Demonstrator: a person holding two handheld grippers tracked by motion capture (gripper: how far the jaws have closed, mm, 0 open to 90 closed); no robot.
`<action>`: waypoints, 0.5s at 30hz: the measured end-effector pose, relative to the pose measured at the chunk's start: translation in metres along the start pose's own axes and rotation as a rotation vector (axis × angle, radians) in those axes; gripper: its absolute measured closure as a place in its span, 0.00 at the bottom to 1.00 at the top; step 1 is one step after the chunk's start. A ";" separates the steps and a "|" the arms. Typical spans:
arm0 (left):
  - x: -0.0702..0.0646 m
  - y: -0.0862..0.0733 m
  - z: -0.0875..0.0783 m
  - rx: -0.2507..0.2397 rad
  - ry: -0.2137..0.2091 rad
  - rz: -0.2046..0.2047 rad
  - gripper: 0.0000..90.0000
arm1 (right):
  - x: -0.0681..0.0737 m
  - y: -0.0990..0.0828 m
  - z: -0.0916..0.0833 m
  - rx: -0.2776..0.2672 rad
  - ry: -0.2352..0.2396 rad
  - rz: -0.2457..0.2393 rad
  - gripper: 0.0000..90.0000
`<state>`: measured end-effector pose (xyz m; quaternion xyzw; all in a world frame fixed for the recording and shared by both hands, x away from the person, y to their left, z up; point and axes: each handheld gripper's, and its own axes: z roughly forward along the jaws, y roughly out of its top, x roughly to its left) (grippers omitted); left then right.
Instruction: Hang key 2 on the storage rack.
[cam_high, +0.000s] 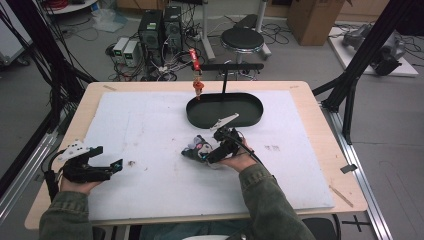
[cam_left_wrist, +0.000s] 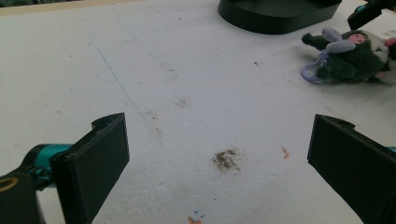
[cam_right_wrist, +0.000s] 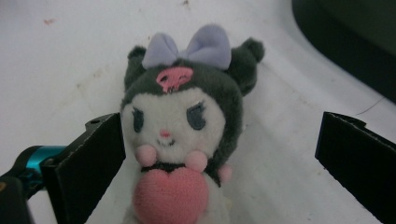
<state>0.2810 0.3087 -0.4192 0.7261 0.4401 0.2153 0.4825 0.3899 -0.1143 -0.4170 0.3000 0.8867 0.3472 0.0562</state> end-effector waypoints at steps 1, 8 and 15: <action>0.000 0.000 0.000 -0.001 0.000 -0.001 0.07 | 0.001 -0.001 0.003 0.021 -0.004 -0.001 0.01; 0.000 0.000 0.001 0.003 0.001 -0.001 0.07 | 0.011 -0.001 0.014 0.074 0.002 -0.023 0.01; 0.000 0.000 0.001 0.006 0.000 -0.001 0.06 | 0.022 0.000 0.021 0.141 -0.013 -0.077 0.09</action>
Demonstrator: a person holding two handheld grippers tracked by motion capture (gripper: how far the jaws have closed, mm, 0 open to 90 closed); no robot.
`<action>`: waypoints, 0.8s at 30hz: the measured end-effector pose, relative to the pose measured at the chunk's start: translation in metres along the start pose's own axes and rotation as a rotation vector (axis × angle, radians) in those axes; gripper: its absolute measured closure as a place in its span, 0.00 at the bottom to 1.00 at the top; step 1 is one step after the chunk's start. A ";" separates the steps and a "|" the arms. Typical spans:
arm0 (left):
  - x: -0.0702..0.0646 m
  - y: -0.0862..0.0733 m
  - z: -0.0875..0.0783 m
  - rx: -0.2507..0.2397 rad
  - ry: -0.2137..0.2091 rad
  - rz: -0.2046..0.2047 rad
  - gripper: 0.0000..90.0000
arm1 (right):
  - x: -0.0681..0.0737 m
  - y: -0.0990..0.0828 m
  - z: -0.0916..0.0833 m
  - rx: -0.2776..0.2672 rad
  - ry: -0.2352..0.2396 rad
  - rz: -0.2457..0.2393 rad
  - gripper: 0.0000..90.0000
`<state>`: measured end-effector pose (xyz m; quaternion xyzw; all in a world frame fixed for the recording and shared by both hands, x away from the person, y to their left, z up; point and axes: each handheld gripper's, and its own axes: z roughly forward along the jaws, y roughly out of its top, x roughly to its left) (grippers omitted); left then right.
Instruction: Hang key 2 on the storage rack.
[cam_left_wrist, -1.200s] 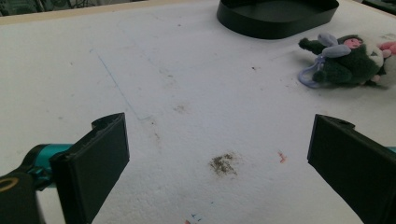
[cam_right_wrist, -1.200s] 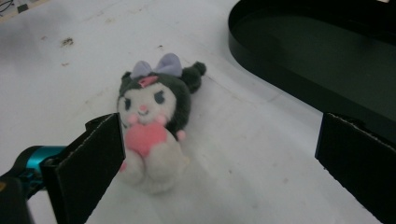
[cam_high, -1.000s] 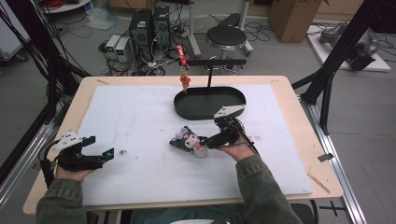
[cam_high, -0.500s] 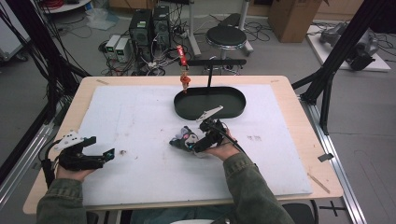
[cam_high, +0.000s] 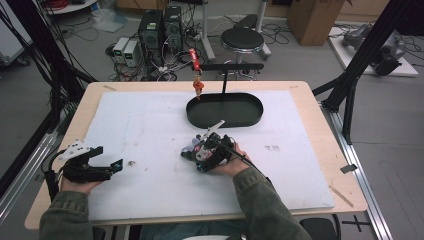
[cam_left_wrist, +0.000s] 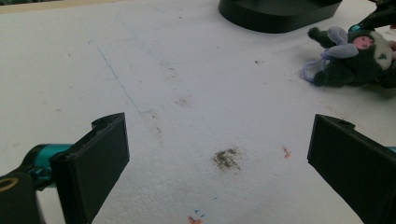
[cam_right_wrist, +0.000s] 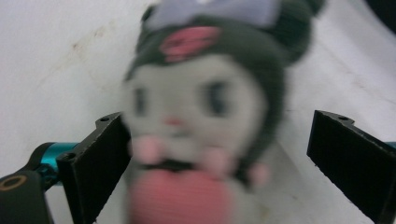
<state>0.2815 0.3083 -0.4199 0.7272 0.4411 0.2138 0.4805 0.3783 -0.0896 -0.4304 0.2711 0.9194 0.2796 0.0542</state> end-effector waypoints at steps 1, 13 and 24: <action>0.000 0.000 0.000 0.000 0.000 0.000 0.07 | 0.002 0.001 0.001 0.012 0.007 -0.002 0.18; -0.001 0.000 0.000 0.000 -0.006 -0.006 0.07 | 0.003 0.004 -0.008 -0.009 -0.015 0.006 0.43; -0.002 0.000 0.000 -0.008 -0.022 -0.012 0.07 | -0.013 0.006 -0.043 -0.100 -0.010 0.085 0.43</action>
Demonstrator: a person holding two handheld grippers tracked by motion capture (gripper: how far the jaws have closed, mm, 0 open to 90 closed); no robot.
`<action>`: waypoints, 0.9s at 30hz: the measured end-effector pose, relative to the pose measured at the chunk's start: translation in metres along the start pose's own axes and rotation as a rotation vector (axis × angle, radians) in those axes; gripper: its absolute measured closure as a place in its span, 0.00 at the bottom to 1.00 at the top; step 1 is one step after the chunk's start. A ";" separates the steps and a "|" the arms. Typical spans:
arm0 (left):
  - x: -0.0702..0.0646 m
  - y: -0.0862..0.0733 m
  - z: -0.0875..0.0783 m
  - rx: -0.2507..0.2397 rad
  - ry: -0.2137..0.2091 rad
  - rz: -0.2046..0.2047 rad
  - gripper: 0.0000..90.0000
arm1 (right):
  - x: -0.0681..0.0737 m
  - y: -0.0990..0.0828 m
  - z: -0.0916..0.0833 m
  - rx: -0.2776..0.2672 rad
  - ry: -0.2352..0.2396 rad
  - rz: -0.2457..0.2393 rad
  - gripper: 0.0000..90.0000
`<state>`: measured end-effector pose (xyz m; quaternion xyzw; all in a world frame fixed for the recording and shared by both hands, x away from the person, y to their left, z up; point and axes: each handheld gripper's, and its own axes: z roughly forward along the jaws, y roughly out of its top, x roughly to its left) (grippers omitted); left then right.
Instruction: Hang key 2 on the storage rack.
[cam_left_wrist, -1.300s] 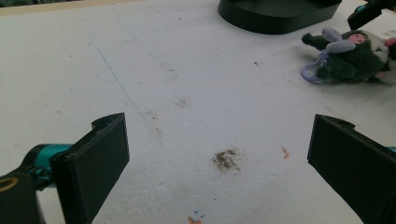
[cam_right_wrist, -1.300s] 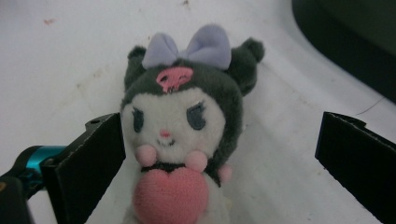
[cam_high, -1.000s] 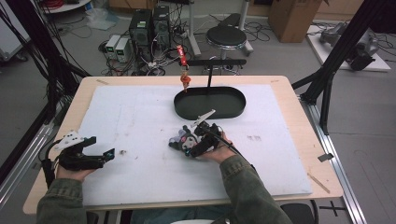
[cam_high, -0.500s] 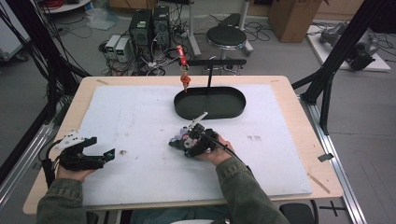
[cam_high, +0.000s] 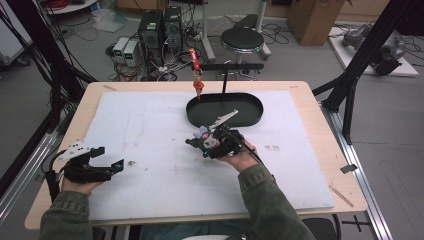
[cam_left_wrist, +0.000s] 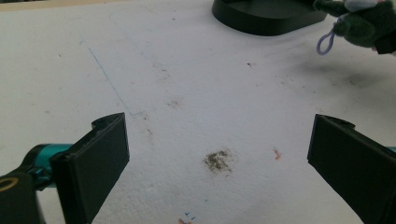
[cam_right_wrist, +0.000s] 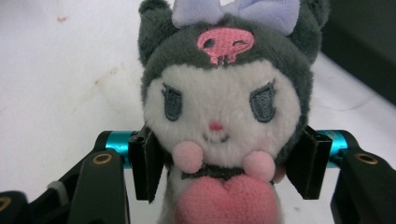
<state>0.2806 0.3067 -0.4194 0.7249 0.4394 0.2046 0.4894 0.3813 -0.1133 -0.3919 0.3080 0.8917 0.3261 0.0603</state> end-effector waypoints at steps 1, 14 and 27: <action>0.000 0.000 0.000 0.000 0.001 -0.001 0.06 | -0.003 0.001 -0.004 -0.005 -0.005 0.011 0.43; 0.001 -0.001 0.000 -0.005 0.004 -0.010 0.07 | -0.025 0.004 -0.043 -0.100 -0.050 0.059 0.42; 0.001 -0.002 -0.001 -0.008 0.006 -0.016 0.07 | -0.048 0.021 -0.075 -0.131 -0.088 0.084 0.42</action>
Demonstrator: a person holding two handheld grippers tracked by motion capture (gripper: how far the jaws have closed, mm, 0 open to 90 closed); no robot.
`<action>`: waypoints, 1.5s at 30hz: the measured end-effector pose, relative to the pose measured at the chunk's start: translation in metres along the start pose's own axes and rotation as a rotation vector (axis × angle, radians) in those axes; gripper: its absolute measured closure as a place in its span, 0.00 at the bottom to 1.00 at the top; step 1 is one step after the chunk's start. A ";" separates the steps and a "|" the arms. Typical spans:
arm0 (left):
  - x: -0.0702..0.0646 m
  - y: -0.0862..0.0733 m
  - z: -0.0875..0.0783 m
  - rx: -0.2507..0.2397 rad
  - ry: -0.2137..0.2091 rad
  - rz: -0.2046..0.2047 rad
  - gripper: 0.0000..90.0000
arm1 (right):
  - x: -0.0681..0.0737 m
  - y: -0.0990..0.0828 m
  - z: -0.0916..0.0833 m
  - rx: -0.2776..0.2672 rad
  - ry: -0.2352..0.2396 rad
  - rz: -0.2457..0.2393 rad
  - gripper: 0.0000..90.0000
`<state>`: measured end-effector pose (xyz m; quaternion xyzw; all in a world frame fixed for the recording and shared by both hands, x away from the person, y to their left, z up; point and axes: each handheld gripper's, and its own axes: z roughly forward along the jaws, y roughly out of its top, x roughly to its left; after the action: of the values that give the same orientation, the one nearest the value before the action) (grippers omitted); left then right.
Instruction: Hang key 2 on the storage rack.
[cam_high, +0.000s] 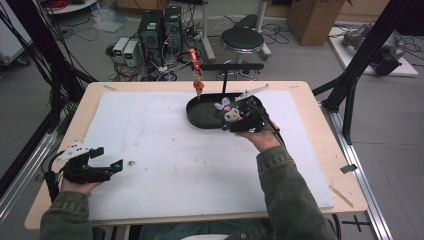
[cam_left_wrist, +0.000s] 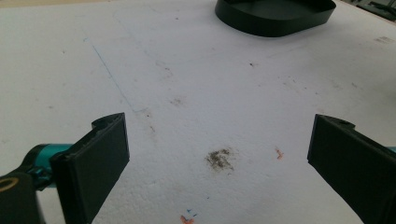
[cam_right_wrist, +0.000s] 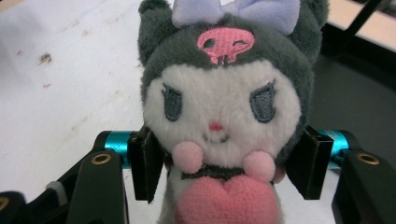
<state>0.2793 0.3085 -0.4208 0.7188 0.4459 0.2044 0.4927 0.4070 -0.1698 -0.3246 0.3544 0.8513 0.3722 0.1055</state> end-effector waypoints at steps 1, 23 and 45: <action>0.000 0.000 0.000 0.000 0.001 -0.001 0.07 | -0.002 0.001 -0.002 -0.004 0.002 0.007 0.42; 0.000 -0.001 0.002 0.010 -0.009 0.003 0.07 | -0.048 0.034 -0.017 -0.057 -0.074 0.136 0.42; 0.002 -0.001 0.004 0.017 -0.004 0.020 0.07 | -0.088 0.057 -0.020 -0.135 -0.212 0.225 0.41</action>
<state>0.2830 0.3080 -0.4236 0.7279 0.4394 0.2040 0.4853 0.4915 -0.2139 -0.2776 0.4770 0.7633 0.3986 0.1758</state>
